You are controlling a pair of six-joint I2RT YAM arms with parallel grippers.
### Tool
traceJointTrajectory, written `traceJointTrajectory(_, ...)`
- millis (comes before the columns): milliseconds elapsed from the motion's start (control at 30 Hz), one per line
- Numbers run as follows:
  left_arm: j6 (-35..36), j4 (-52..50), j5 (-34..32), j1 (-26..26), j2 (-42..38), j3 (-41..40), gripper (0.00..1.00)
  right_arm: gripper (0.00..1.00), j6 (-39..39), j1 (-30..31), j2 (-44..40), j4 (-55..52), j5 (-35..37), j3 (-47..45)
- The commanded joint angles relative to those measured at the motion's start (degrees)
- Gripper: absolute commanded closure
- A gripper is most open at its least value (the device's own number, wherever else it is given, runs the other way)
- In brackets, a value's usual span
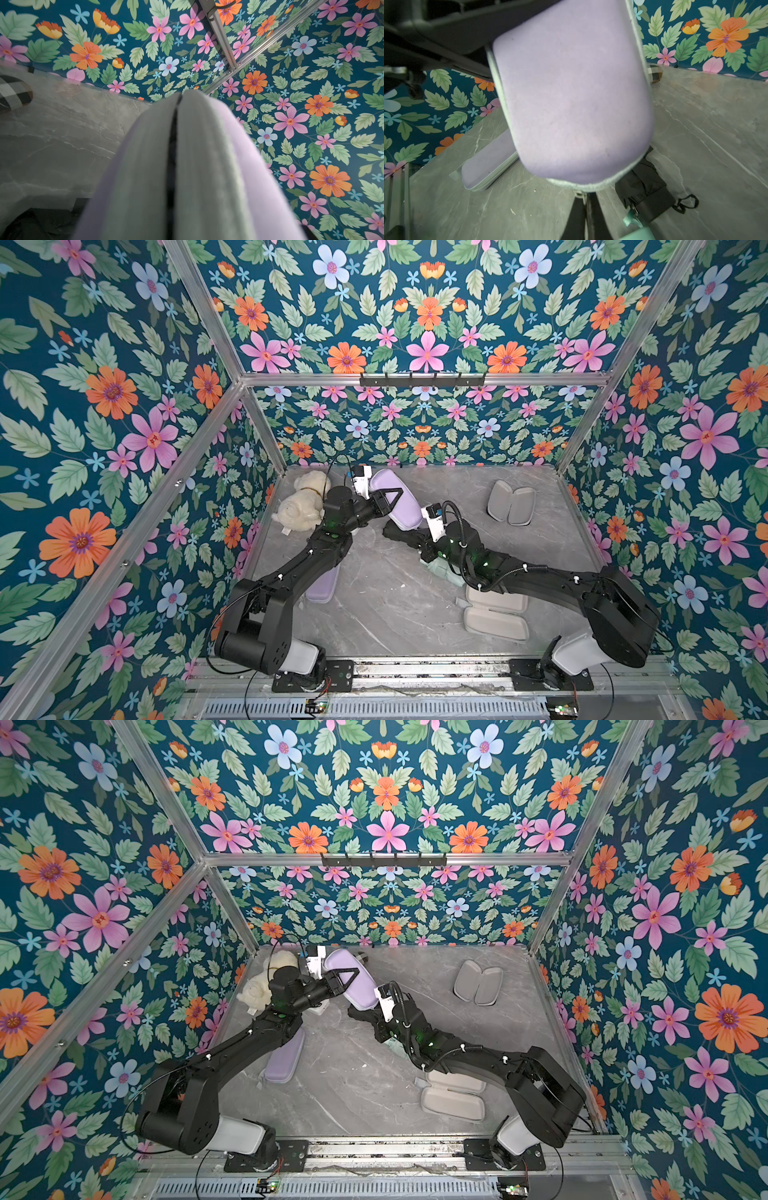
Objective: Put umbrellas into zippered umbrella sleeves
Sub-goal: Zip the zipper on the umbrella sleeve, then adjust the umbrella sleeve.
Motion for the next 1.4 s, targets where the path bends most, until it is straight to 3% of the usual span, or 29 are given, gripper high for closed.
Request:
traceJointTrajectory(0,-1.56,4.28,6.61,0.63,1.1,-0.16,0.87,0.97,1.02,-0.84,-1.45,-8.86,3.1,1.7)
traceJointTrajectory(100,-2.63,7.32,6.31,1.03,2.17,-1.26,0.86,0.69,5.17,-0.97,-4.05,-15.22,-1.08,0.92)
traceJointTrajectory(267,-3.83,16.06,4.2,1.13,2.37,-5.39,0.83,0.38,21.46,-6.41,-12.24,-18.8,-12.48,-2.24)
traceJointTrajectory(333,-6.54,22.08,3.69,0.9,3.08,-7.51,0.81,0.34,31.2,-9.39,-13.57,-17.05,-18.63,-2.43)
traceJointTrajectory(433,-9.77,27.21,3.74,0.08,4.5,-9.28,0.79,0.31,44.36,-10.16,-12.63,-11.23,-21.95,-3.22)
traceJointTrajectory(567,-10.54,28.83,3.05,-1.5,4.51,-10.78,0.78,0.24,53.78,-10.21,-9.27,-5.72,-23.35,-2.62)
traceJointTrajectory(733,-10.54,28.8,3.1,-3.29,4.01,-11.51,0.77,0.25,54.45,-10.19,-6.55,-5.28,-23.95,-0.07)
traceJointTrajectory(867,-10.52,28.65,3.48,-4.39,4.15,-12.07,0.76,0.35,54.54,-9.94,-4.71,-4.0,-25.73,1.41)
traceJointTrajectory(1067,-13.79,33.13,4.18,-6.61,5.96,-12.71,0.49,0.52,57.39,-9.46,-2.43,3.28,-28.28,1.98)
traceJointTrajectory(1200,-16.96,37.32,4.45,-6.75,7.53,-13.74,0.42,0.66,58.43,-8.96,-2.46,6.49,-28.72,2.48)
traceJointTrajectory(1300,-17.4,38.04,5.04,-6.74,7.83,-13.29,0.43,0.74,57.9,-8.74,-2.18,5.89,-29.07,3.03)
traceJointTrajectory(1367,-16.86,37.57,5.17,-6.59,7.51,-12.89,0.49,0.74,57.77,-8.74,-2.34,5.56,-28.85,2.05)
